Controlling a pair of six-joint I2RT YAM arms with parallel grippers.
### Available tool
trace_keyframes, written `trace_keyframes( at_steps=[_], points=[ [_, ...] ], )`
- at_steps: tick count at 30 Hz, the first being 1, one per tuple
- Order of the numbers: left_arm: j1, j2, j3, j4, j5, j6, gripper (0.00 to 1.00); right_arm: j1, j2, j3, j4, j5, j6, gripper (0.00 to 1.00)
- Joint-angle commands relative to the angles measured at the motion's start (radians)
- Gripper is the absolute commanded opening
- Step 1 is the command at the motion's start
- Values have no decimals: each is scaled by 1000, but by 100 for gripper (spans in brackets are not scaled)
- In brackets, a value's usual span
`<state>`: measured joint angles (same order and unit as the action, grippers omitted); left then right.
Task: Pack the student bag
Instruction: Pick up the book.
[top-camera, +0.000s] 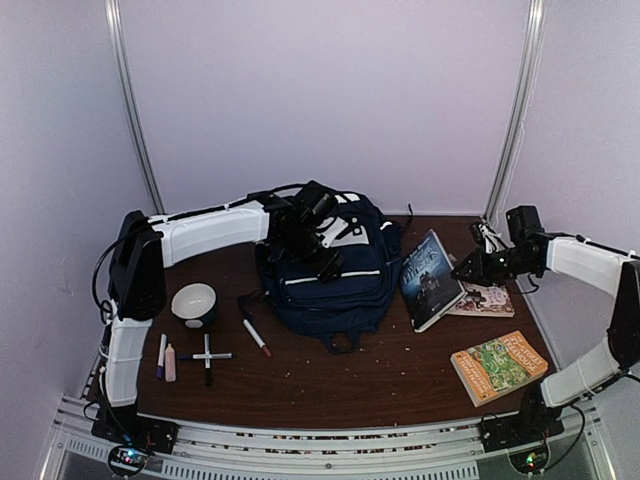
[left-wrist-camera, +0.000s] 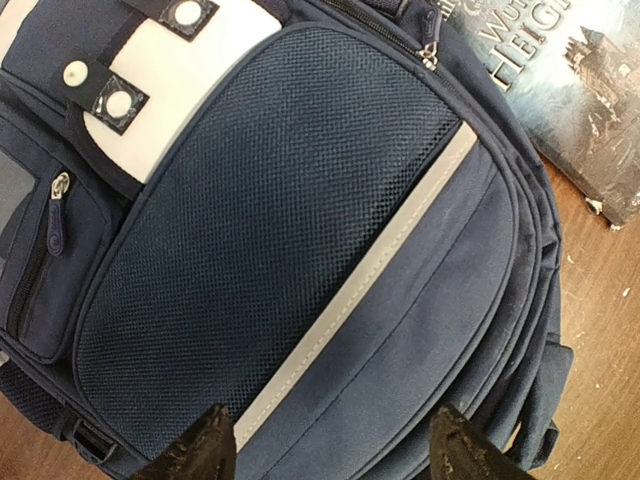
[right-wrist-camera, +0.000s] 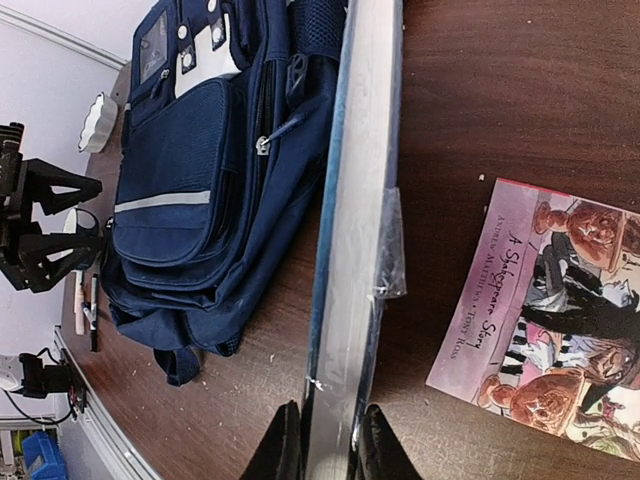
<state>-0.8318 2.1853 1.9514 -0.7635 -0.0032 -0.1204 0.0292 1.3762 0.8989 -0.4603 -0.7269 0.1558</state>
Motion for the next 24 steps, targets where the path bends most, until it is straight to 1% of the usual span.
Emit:
trace_keyframes(
  at_steps=[1,3,5,8,11,19,24],
  points=[
    [8,-50,-39,60,12,7,69,20,34,16,13,-81,-8,5],
    [8,-57,-56,67,10,8,69,20,50,11,43,-126,18,7],
    [9,-66,-67,67,6,8,69,22,66,12,58,-162,33,14],
    [11,-72,-80,72,2,9,69,31,87,25,46,-181,30,29],
    [13,-74,-86,78,3,8,69,35,114,30,46,-216,35,37],
    [14,-73,-91,82,6,7,69,51,187,17,129,-259,109,44],
    [14,-81,-102,83,4,3,69,53,230,19,154,-254,139,46]
  ],
)
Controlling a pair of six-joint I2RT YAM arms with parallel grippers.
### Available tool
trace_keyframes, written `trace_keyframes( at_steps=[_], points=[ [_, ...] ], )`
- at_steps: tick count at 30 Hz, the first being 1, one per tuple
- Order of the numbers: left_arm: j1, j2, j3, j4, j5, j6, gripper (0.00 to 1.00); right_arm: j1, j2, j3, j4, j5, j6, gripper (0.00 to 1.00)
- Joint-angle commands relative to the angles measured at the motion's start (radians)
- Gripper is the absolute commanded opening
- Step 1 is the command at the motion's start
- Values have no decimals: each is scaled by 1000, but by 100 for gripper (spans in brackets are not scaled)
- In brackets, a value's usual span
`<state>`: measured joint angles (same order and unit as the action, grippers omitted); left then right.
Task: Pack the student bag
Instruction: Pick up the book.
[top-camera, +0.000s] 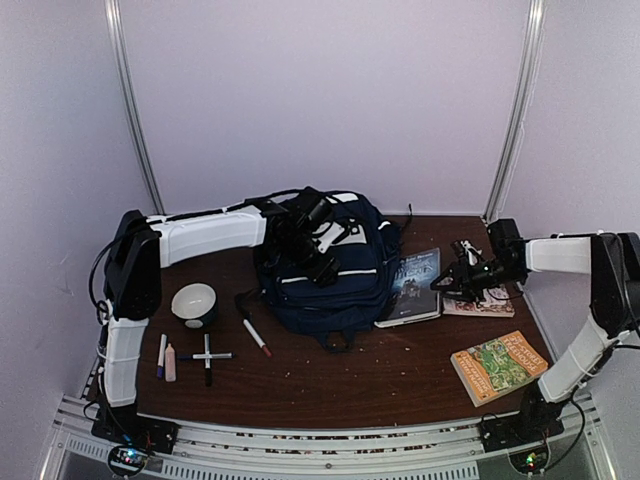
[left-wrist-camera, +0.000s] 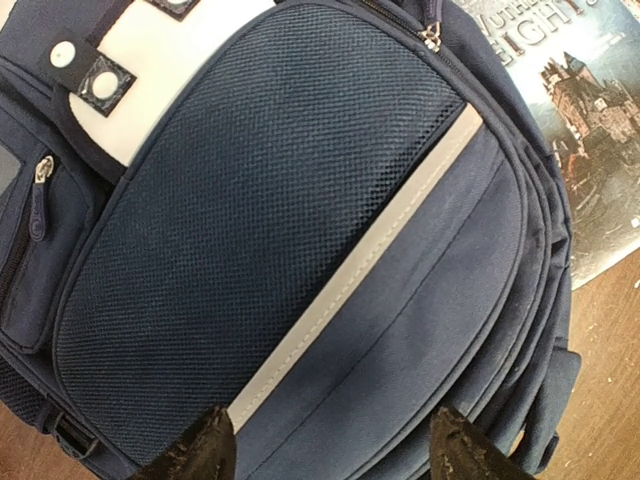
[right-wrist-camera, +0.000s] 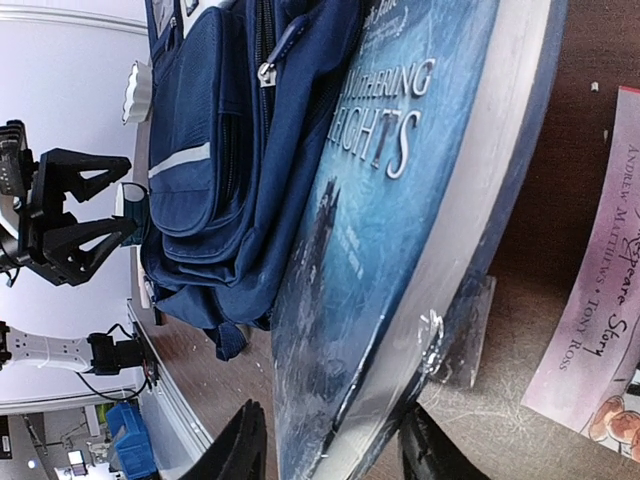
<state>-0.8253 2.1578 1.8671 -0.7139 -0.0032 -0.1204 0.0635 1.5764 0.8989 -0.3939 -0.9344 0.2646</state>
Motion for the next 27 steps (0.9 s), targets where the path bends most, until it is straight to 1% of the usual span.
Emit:
trace_keyframes(
  at_steps=[1,3,6,8,10,11,14,16,17,19,22,24,27],
  points=[
    [7,-54,-21,33,5,2,69,18,42,18,93,-44,38,46],
    [7,-57,-25,32,4,1,69,15,51,6,127,-55,71,47],
    [7,-63,-32,32,1,1,69,12,31,-17,210,-90,131,46],
    [8,-64,-35,33,-2,0,69,5,-4,-54,326,-113,222,45],
    [8,-64,-36,34,-3,1,69,2,-31,-103,496,-125,334,45],
    [9,-61,-35,33,-4,0,69,2,-34,-121,573,-131,411,45],
    [18,-46,-47,35,-6,-5,68,3,-6,-143,755,-156,561,43],
    [35,-36,-83,66,57,-14,60,5,21,-148,838,-159,629,42],
    [45,-32,-108,97,104,-20,54,6,32,-148,870,-159,652,42],
    [51,-20,-144,145,178,-24,43,18,54,-134,867,-157,656,41],
    [51,-5,-170,186,214,-38,32,40,74,-87,714,-129,556,40],
    [51,6,-179,214,255,-52,27,57,85,-53,581,-107,467,40],
    [51,32,-174,219,282,-64,22,75,110,-11,467,-90,394,41]
  ],
)
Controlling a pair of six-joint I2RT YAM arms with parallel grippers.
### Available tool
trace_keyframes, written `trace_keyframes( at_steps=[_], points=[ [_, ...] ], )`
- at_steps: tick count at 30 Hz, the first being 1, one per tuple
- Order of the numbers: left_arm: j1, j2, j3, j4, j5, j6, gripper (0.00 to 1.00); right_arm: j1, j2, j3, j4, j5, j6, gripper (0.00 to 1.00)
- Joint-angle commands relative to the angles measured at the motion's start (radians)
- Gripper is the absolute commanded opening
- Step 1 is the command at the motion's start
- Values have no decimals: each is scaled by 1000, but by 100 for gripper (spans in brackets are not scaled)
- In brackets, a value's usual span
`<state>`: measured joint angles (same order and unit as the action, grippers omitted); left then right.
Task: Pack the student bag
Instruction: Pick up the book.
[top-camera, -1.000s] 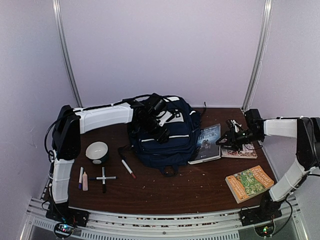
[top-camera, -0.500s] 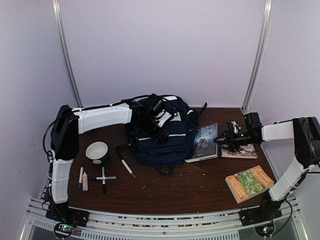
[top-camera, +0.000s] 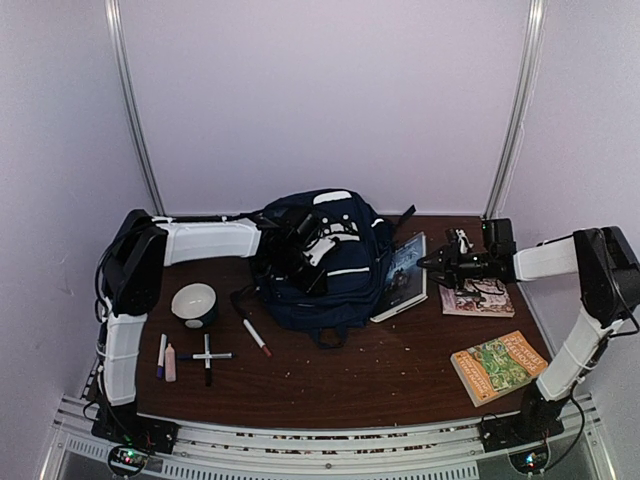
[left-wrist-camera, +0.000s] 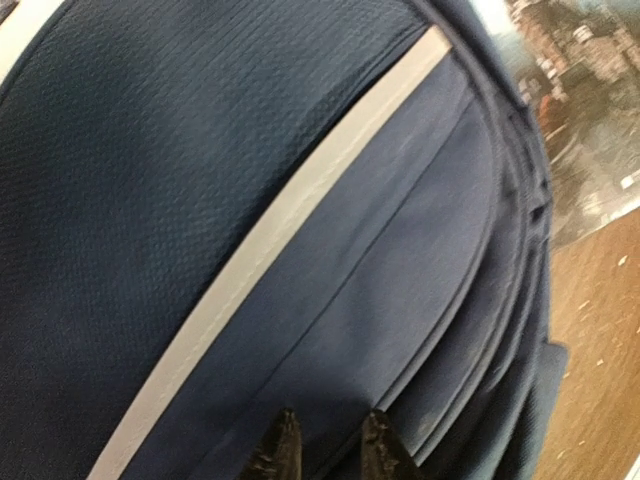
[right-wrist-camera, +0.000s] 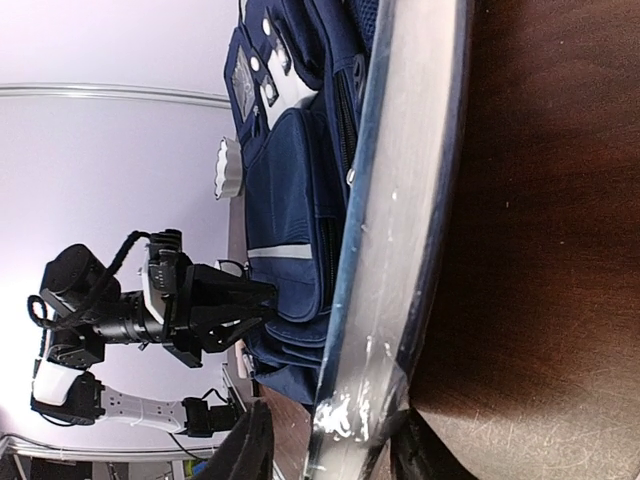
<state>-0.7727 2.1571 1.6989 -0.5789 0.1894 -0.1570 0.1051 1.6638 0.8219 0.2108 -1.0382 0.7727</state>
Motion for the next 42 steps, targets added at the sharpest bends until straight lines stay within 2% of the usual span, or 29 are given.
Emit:
trace_keyframes(
  at_steps=[1,6,9,13,16,19,24,29,32,36,39,42],
  points=[
    [-2,41,-4,84,95,-29,21,38,31,73,-153,16,-123,41],
    [-2,48,-10,86,108,-33,20,56,70,122,-260,58,-182,42],
    [-2,38,-16,87,98,-33,20,59,66,154,-344,101,-227,36],
    [-2,30,-22,88,88,-37,21,59,26,179,-461,194,-294,25],
    [-2,32,-20,93,85,-40,21,59,20,180,-465,196,-302,9],
    [-2,19,-12,87,72,-37,25,55,19,177,-452,188,-305,0],
    [-4,-93,-37,85,-3,40,44,0,-75,181,-466,173,-317,0],
    [-10,-201,-67,48,-53,208,53,-66,-174,267,-574,132,-425,0],
    [-20,-224,-55,-35,-84,338,53,-73,-240,304,-629,128,-510,0],
    [-40,-226,-54,-115,-97,490,52,-73,-323,296,-619,98,-550,0],
    [-50,-208,-41,-156,-98,536,49,-73,-360,285,-617,74,-586,0],
    [-52,-176,-3,-171,-62,517,45,-72,-387,262,-619,67,-610,0]
  ],
)
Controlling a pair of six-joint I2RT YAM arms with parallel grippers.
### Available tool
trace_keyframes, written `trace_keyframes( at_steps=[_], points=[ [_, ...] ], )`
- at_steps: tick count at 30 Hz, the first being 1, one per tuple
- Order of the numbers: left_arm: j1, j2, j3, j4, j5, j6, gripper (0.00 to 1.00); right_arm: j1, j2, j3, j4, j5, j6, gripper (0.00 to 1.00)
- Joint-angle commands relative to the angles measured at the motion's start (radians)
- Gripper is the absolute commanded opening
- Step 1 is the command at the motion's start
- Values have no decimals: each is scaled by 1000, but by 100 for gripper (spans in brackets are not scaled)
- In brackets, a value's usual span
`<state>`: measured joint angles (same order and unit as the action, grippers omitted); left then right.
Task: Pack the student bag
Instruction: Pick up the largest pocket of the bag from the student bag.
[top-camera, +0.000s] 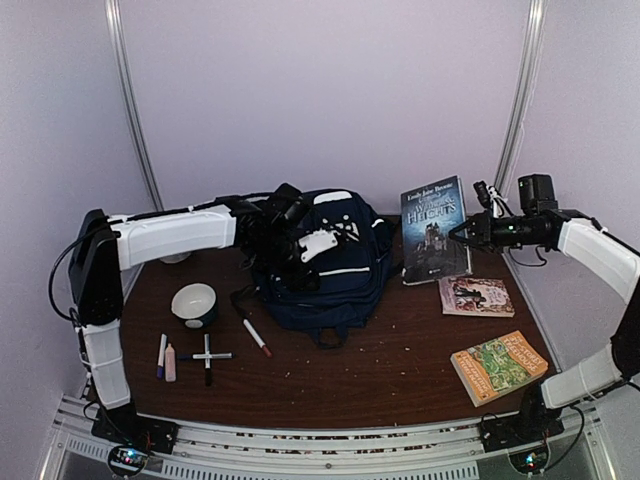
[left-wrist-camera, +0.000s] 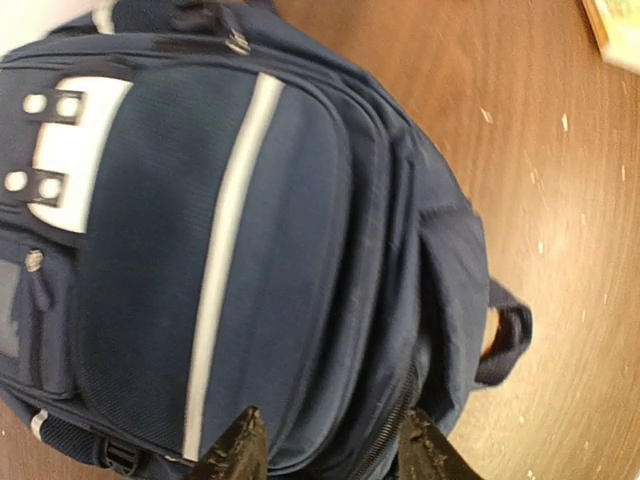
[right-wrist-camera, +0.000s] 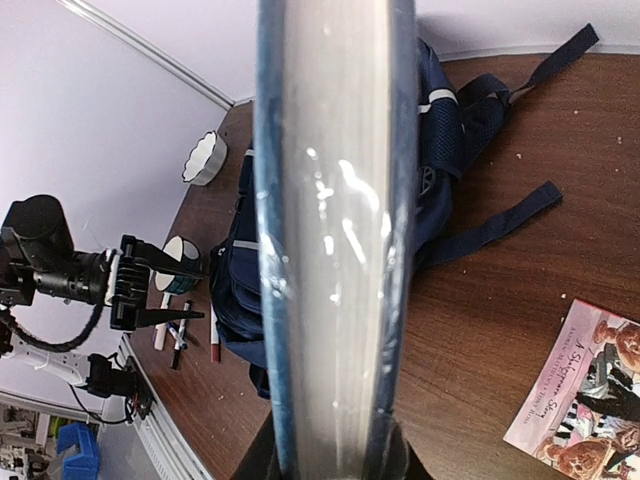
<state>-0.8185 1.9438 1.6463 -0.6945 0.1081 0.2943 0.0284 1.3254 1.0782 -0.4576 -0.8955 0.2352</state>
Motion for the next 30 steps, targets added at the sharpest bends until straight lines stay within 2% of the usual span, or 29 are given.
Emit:
trace_keyframes(
  at_steps=[1,5,7,12,15,17,19,24,27,30],
  points=[
    [-8,50,64,-57,47,59,44,4,-58,-8,54,-78,-77,0],
    [-30,106,120,-87,215,73,45,4,-86,-62,75,-73,-79,0],
    [-44,156,163,-89,175,58,44,4,-95,-77,86,-77,-73,0],
    [-47,262,277,-134,100,26,32,3,-116,-84,45,-71,-128,0],
    [-47,285,296,-136,79,26,32,0,-136,-107,55,-71,-132,0],
    [-47,296,305,-138,93,26,37,-1,-140,-115,55,-73,-135,0],
    [-48,322,330,-166,103,26,38,-3,-137,-119,51,-78,-138,0],
    [-48,366,381,-177,45,-11,27,-6,-142,-137,75,-82,-118,0],
    [-47,367,417,-173,28,-41,14,-7,-150,-143,75,-75,-111,0],
    [-47,351,431,-140,13,-60,6,-7,-147,-136,66,-75,-108,0]
  ],
)
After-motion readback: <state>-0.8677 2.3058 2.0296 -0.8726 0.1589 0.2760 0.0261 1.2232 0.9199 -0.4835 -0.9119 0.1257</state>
